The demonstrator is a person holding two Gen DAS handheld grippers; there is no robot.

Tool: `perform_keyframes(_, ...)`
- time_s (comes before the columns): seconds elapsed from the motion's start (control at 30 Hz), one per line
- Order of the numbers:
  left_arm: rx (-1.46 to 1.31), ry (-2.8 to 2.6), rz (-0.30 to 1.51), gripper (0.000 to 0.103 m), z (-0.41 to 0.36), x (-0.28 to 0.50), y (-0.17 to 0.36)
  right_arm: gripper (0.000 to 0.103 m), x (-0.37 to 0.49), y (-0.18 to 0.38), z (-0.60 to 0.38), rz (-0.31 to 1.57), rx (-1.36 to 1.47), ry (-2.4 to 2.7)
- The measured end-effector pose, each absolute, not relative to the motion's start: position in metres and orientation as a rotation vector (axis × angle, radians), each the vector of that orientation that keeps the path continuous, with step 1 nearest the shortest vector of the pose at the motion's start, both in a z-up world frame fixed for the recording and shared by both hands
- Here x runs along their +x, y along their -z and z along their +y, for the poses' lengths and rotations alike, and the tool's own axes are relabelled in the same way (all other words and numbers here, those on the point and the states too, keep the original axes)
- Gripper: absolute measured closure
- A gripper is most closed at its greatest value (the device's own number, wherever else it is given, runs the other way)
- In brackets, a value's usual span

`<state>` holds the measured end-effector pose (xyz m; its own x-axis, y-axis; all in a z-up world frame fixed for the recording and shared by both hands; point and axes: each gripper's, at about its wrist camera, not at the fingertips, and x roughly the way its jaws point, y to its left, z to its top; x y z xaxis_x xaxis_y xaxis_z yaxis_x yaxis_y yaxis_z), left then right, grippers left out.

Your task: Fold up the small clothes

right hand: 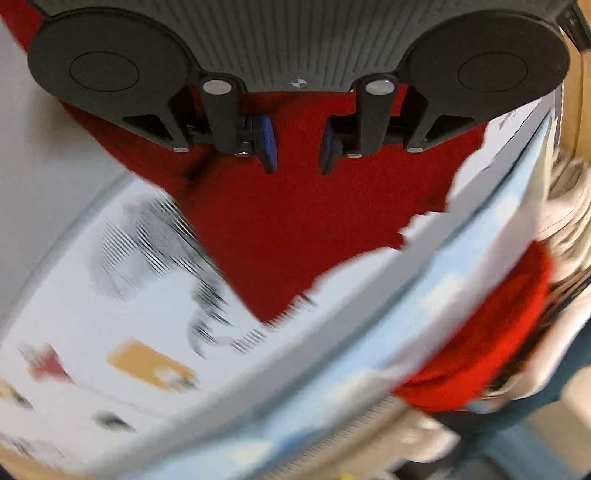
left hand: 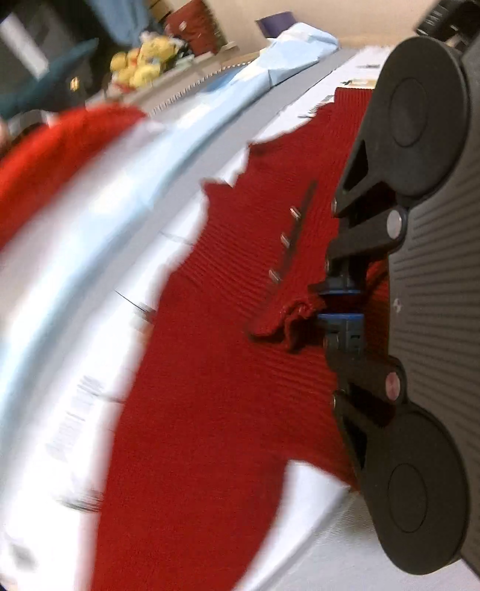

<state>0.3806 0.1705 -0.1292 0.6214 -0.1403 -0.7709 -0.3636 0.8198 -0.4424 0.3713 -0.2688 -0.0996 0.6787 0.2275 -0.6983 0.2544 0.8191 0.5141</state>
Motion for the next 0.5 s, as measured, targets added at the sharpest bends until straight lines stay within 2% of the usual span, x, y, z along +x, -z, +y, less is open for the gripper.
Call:
perform_keyframes(0.1,-0.482,-0.146,0.774,0.093,0.161,0.378,0.103,0.072,0.378,0.098,-0.271,0.798,0.614,-0.011)
perform_keyframes(0.23,-0.509,-0.197,0.894,0.085,0.17,0.384,0.118,0.071,0.385,0.123,-0.285,0.899,0.63,0.054)
perform_keyframes(0.27,-0.512,-0.226,0.899,0.085,0.173,0.382,0.119,0.075,0.387,0.131,-0.287,0.939,0.622,0.083)
perform_keyframes(0.3,-0.507,-0.244,0.881,0.085,0.174,0.38,0.116,0.084,0.387,0.139,-0.292,0.958,0.637,0.102)
perform_keyframes(0.37,-0.477,-0.225,0.831,0.085,0.172,0.378,0.107,0.091,0.388,0.146,-0.297,0.961,0.657,0.117)
perform_keyframes(0.43,-0.453,-0.167,0.819,0.085,0.165,0.379,0.105,0.091,0.389,0.145,-0.297,0.968,0.659,0.127)
perform_keyframes(0.5,-0.442,-0.131,0.87,0.084,0.159,0.383,0.115,0.086,0.389,0.14,-0.292,0.959,0.661,0.128)
